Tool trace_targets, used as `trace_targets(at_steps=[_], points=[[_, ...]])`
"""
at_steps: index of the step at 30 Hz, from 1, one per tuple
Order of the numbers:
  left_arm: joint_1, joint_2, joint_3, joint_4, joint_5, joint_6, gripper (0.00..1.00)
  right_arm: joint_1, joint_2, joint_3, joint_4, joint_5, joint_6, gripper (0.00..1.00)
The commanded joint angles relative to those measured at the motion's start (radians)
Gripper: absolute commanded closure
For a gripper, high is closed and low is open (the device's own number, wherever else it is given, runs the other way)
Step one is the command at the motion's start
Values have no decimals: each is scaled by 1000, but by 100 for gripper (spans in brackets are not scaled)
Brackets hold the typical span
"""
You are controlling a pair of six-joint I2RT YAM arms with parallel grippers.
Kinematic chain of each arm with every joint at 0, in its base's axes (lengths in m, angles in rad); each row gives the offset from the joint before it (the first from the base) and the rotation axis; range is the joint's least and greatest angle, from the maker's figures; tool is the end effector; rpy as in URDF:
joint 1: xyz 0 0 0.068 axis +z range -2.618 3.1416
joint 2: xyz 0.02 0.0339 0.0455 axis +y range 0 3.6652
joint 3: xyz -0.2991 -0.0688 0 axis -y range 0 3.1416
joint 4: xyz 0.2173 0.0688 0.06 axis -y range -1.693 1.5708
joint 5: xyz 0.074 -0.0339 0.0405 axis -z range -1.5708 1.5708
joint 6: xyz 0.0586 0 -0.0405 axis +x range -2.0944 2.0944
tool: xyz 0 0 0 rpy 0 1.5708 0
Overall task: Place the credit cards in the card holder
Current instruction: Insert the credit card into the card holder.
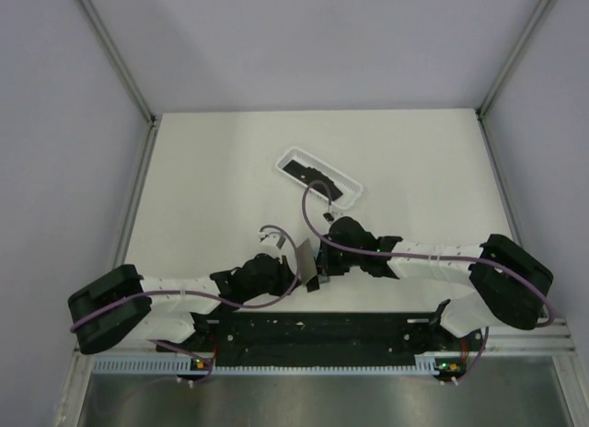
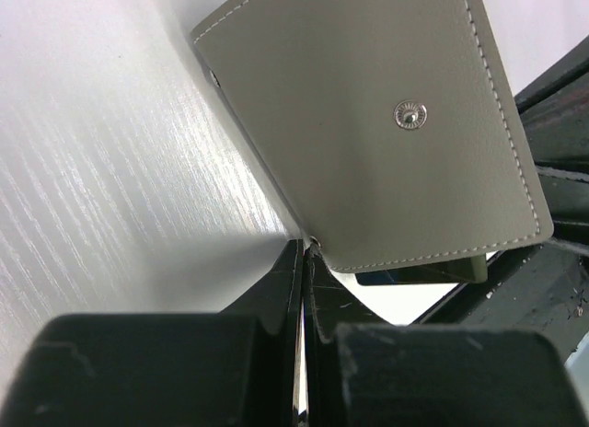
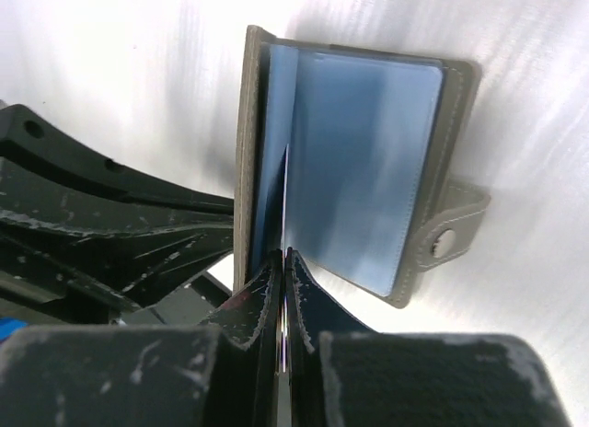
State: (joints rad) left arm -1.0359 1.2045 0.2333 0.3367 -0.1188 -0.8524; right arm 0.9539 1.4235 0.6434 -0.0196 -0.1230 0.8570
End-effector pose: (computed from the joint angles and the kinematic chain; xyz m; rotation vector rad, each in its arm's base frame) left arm 0.1036 -0.1612 0.1689 0.1453 2.3530 -0.8829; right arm 0.1474 0.2202 0.2044 -0.1911 2.5974 0.9303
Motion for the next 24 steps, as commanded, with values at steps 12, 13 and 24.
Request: trace_targets(at_steps=[12, 13, 24], points=[[-4, 53, -35, -48, -22, -4, 100, 88, 9, 122, 23, 11, -56, 100], [-4, 53, -35, -50, -21, -5, 100, 89, 26, 125, 23, 11, -56, 100], [-3, 12, -71, -53, -19, -31, 100, 112, 181, 206, -54, 43, -72, 100]])
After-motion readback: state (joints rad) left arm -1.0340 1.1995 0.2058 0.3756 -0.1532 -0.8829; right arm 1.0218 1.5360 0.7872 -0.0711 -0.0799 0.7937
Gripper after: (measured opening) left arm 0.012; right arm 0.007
